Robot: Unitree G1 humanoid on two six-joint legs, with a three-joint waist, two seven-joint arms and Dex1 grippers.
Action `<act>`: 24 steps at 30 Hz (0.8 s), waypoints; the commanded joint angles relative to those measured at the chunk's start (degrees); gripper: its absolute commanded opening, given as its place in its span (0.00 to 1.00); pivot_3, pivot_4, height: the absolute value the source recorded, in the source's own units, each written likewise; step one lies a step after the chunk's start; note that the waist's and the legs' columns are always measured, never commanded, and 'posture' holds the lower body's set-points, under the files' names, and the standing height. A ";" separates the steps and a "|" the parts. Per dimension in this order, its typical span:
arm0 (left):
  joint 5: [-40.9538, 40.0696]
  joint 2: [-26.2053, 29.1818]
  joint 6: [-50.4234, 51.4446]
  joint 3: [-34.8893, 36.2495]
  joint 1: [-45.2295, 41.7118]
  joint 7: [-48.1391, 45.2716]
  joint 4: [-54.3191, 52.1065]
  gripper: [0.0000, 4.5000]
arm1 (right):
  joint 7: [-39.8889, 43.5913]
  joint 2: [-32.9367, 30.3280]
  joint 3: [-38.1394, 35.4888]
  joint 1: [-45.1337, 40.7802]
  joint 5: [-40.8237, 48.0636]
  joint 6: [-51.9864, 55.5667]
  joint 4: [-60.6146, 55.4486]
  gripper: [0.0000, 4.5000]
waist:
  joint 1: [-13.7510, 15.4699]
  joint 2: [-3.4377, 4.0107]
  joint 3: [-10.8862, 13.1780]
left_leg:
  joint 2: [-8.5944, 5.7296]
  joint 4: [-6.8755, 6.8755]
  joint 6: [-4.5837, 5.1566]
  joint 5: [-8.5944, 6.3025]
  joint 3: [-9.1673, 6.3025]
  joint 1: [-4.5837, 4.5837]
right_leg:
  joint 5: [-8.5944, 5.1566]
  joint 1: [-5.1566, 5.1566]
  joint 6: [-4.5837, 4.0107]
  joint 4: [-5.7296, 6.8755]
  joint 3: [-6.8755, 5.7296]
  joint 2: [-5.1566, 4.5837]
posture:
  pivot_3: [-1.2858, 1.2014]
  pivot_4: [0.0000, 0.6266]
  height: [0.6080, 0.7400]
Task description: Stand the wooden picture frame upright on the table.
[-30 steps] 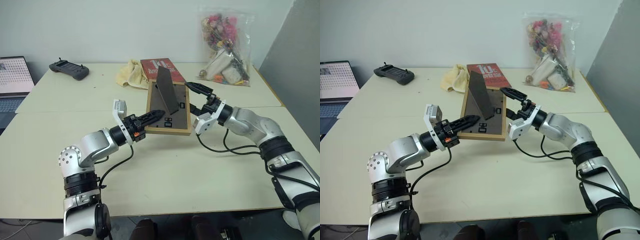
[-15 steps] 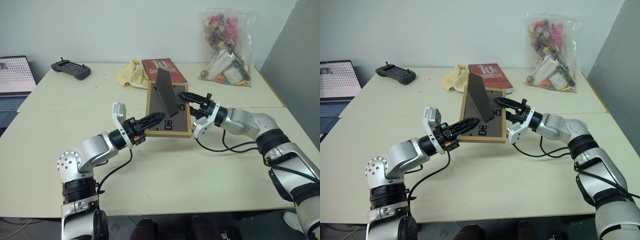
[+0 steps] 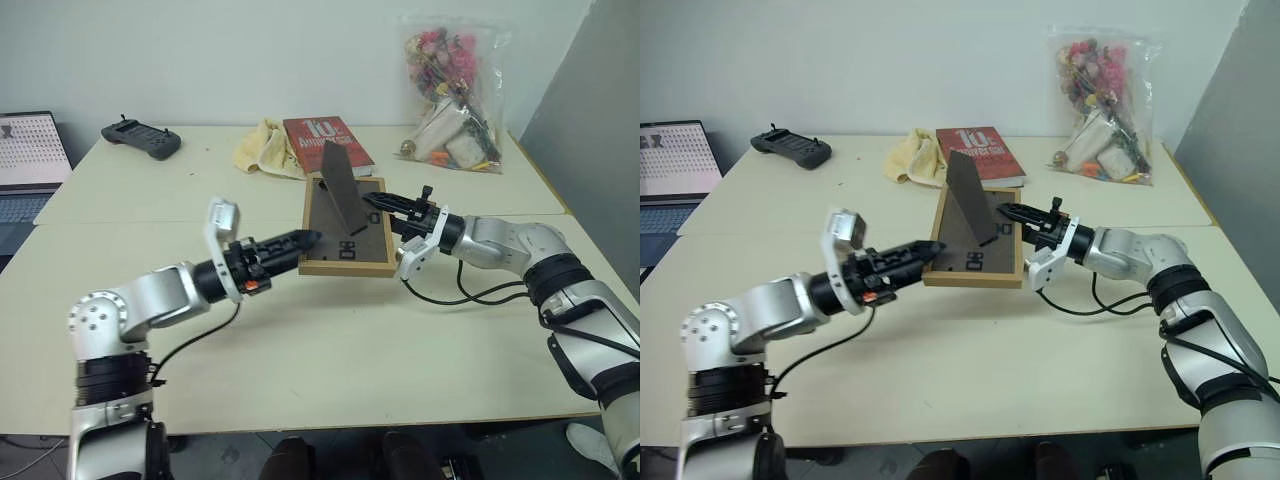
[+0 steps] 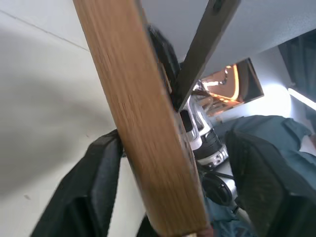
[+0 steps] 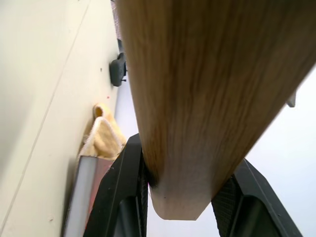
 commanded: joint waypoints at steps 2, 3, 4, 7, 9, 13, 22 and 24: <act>12.08 9.14 -3.69 2.35 4.12 -3.87 -12.27 1.00 | 36.82 3.99 -7.16 7.09 37.83 10.73 -2.58 0.28 | -0.57 -0.15 -0.08 | 0.02 -0.02 0.02 -0.01 -0.03 0.06 | 0.00 0.12 0.00 -0.11 -0.02 -0.01 | 0.52 0.24 1.00; 15.80 10.07 -5.02 1.86 4.97 -4.70 -14.85 1.00 | 44.61 4.98 -8.53 8.86 44.99 15.62 -5.58 0.28 | -0.67 -0.15 -0.08 | 0.05 -0.06 0.03 -0.01 -0.06 0.14 | 0.00 0.23 -0.01 -0.17 -0.05 0.00 | 0.52 0.24 1.00; 19.05 10.78 -6.16 0.95 5.71 -5.30 -17.45 1.00 | 51.39 5.86 -10.06 10.43 51.28 22.23 -9.28 0.28 | -0.71 -0.09 -0.04 | 0.06 -0.04 0.05 -0.02 -0.07 0.17 | 0.00 0.29 -0.01 -0.16 -0.03 -0.01 | 0.52 0.24 1.00; 34.55 10.11 -14.17 -3.62 7.83 -6.21 -28.00 1.00 | 65.90 8.79 -13.40 11.88 64.97 43.36 -18.44 0.28 | -0.66 0.03 0.03 | 0.05 -0.06 0.08 -0.04 -0.12 0.12 | 0.01 0.20 -0.02 -0.08 -0.06 -0.04 | 0.52 0.24 1.00; 44.19 9.39 -19.59 -7.35 10.45 -7.77 -32.74 1.00 | 70.40 10.76 -14.92 10.85 70.08 57.10 -20.33 0.28 | -0.54 0.05 0.04 | 0.04 -0.08 0.09 -0.05 -0.15 0.09 | 0.01 0.13 -0.02 -0.03 -0.09 -0.03 | 0.52 0.24 1.00; 60.71 8.93 -29.42 -13.46 16.84 -10.86 -37.37 1.00 | 74.59 14.60 -16.59 7.06 71.26 69.50 -14.16 0.28 | -0.57 0.07 0.03 | -0.01 -0.21 0.09 -0.05 -0.13 0.21 | 0.00 0.12 -0.04 -0.03 0.01 -0.01 | 0.52 0.24 1.00; 73.08 4.06 -37.11 -16.99 24.52 -15.78 -37.60 1.00 | 77.47 20.73 -17.84 0.65 63.34 70.04 6.59 0.28 | 0.01 0.09 0.05 | -0.02 -0.17 0.36 -0.20 -0.09 0.06 | -0.02 0.04 -0.07 -0.04 -0.04 -0.03 | 0.52 0.24 1.00; 74.00 3.59 -37.21 -16.82 24.81 -16.56 -37.74 1.00 | 77.16 21.45 -18.50 0.50 62.30 69.25 8.58 0.28 | -0.02 0.08 0.04 | 0.00 -0.17 0.36 -0.21 -0.09 0.10 | -0.02 0.05 -0.07 -0.02 -0.06 -0.02 | 0.52 0.24 1.00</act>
